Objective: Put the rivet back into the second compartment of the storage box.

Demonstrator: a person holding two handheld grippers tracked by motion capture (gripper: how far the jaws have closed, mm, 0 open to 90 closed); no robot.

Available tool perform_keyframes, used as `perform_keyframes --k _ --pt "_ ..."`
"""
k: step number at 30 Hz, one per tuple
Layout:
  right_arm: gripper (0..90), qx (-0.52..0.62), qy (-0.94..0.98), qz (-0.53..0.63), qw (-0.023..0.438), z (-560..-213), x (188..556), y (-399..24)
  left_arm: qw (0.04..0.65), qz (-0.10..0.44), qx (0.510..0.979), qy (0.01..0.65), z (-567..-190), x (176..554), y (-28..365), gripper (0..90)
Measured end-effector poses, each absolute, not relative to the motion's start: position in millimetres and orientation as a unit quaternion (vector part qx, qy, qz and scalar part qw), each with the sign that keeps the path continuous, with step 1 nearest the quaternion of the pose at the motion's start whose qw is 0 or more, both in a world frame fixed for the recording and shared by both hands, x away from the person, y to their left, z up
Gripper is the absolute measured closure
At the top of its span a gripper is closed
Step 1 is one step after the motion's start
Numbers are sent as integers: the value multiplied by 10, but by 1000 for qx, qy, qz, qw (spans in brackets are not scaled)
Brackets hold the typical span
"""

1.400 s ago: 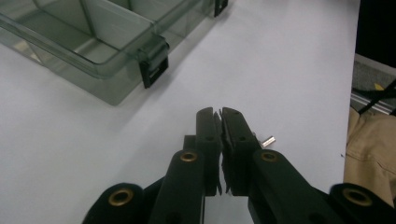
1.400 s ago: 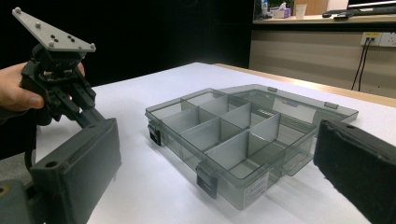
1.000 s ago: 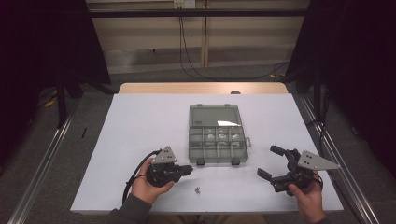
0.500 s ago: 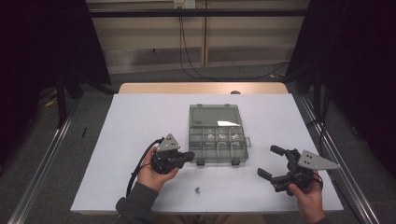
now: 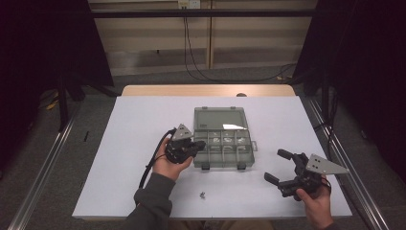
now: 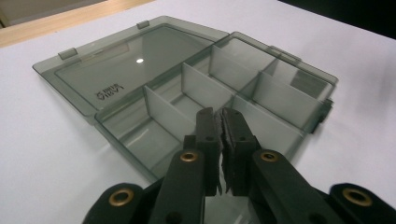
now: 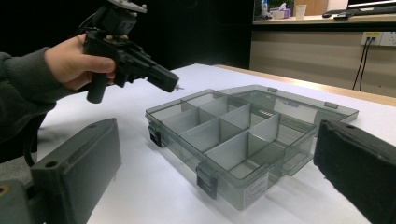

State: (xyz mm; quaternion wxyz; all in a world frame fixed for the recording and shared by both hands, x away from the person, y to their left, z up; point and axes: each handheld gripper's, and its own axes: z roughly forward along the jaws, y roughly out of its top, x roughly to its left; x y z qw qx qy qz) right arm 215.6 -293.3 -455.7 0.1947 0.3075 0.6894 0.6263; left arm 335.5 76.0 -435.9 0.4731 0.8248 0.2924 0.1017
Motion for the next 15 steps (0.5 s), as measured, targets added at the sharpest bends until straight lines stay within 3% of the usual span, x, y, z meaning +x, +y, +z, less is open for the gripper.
perform_keyframes --k 15 --pt "4 310 687 628 194 -4557 2154 -2951 471 105 820 307 -4388 3622 422 864"
